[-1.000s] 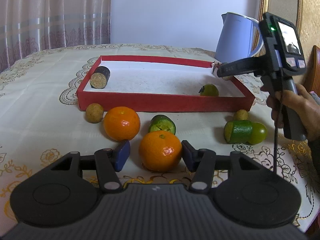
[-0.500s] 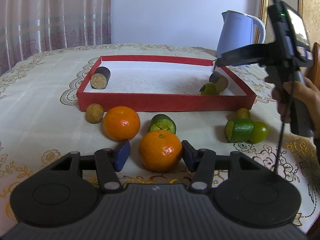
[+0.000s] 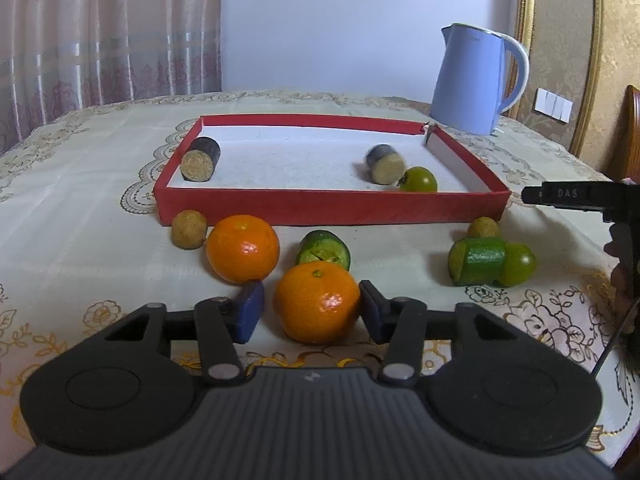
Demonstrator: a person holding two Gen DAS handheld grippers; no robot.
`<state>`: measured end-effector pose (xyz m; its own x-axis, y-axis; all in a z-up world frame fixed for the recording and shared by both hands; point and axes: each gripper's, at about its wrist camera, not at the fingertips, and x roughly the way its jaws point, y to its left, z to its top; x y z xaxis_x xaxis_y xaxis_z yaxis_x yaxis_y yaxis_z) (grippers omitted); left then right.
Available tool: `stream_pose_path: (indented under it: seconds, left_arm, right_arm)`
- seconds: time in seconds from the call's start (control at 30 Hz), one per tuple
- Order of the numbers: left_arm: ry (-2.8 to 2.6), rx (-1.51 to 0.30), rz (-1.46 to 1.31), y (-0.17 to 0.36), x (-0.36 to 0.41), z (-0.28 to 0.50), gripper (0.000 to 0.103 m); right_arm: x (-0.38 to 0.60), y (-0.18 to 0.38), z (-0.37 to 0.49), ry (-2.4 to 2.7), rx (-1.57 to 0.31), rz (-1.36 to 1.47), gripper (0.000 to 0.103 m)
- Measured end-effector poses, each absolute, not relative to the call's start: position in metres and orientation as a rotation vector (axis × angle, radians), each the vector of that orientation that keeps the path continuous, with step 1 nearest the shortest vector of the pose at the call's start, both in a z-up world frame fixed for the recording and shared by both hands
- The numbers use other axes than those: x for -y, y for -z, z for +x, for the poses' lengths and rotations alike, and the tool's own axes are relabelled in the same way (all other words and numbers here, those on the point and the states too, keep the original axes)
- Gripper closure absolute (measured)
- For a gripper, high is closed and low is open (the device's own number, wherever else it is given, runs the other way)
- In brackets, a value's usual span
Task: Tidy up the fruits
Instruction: 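Withdraw the right tool from the tray, then carry the tangerine into the tray and open the left tool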
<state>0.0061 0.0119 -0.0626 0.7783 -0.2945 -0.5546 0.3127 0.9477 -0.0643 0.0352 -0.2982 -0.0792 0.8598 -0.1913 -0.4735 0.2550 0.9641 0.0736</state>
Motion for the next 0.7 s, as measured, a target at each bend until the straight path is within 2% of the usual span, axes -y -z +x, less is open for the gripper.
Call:
stream_pose_path:
  seconds: [0.03, 0.2, 0.3, 0.5, 0.63, 0.7]
  left_arm:
    - [0.332, -0.589, 0.033, 0.062, -0.012, 0.005, 0.062]
    - [0.337, -0.580, 0.040, 0.062, -0.011, 0.003, 0.062]
    - [0.337, -0.573, 0.037, 0.062, -0.012, 0.001, 0.063]
    - [0.326, -0.551, 0.043, 0.060, -0.012, -0.003, 0.063]
    - [0.323, -0.548, 0.057, 0.057, -0.011, -0.006, 0.063]
    - [0.328, -0.538, 0.063, 0.052, -0.011, -0.007, 0.063]
  right_arm:
    - [0.300, 0.078, 0.035, 0.227, -0.474, 0.145, 0.051]
    - [0.296, 0.080, 0.033, 0.227, -0.458, 0.127, 0.049]
    - [0.298, 0.080, 0.032, 0.227, -0.460, 0.140, 0.043]
    - [0.301, 0.081, 0.033, 0.224, -0.473, 0.162, 0.041]
    - [0.301, 0.081, 0.034, 0.223, -0.472, 0.161, 0.032]
    - [0.301, 0.082, 0.034, 0.222, -0.475, 0.160, 0.031]
